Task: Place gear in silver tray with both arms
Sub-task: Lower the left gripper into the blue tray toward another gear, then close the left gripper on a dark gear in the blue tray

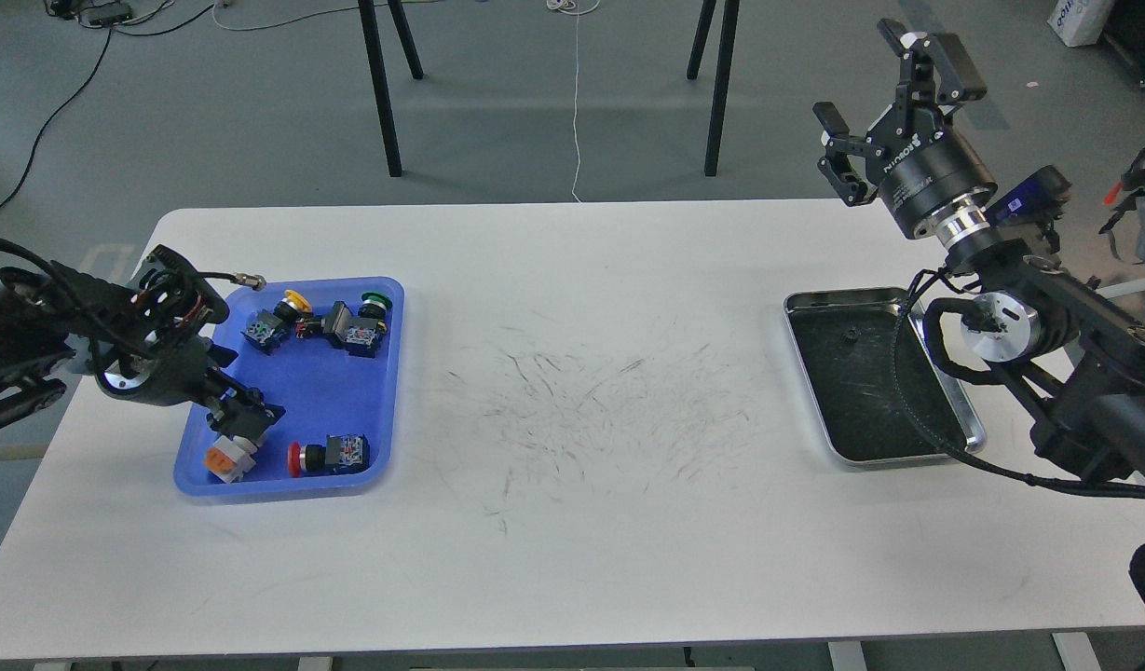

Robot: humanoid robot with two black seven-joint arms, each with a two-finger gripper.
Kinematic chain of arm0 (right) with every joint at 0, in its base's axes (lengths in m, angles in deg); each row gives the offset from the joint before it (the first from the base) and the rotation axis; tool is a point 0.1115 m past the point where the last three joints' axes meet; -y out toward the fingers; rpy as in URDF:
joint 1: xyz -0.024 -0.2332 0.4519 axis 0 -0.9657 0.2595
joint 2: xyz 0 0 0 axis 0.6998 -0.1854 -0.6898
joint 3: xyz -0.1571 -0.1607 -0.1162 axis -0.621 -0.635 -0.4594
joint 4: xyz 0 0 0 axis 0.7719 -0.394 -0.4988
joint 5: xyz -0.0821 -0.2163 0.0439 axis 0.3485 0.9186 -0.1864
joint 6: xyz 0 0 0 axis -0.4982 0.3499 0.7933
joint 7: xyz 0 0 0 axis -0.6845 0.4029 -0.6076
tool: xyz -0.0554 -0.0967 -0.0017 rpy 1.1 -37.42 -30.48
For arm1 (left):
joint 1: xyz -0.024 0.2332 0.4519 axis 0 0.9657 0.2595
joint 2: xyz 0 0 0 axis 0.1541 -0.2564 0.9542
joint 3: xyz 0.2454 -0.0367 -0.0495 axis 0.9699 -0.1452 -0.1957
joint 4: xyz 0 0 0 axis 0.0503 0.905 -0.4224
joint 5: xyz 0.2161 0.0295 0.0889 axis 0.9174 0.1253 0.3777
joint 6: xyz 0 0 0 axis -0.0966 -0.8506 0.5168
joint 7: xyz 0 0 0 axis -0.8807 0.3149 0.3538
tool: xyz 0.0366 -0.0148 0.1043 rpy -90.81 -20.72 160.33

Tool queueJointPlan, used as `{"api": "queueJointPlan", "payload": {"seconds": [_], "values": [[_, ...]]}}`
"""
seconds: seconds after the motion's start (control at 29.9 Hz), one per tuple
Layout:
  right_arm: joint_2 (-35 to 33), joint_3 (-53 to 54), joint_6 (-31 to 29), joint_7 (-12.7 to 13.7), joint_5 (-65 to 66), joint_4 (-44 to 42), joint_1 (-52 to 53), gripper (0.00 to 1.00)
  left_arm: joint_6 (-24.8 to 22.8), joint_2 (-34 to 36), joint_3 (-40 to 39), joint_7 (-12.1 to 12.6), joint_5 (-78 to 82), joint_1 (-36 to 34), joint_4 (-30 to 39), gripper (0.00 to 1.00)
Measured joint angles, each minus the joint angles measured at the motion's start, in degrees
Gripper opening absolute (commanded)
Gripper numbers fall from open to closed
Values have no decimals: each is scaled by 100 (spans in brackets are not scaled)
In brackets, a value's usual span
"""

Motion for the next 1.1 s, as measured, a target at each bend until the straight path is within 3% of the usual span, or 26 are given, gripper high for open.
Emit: {"api": "queueJointPlan", "payload": {"seconds": [0.54,1.1], "values": [[-73,2,-1,0,-2,26,-69,98,-65,-464,47,0,-73,66,-288,98],[-178,168,-9,0,-6,96,-77,98,-186,-969,458,0,-14,13,-1103,98]]}}
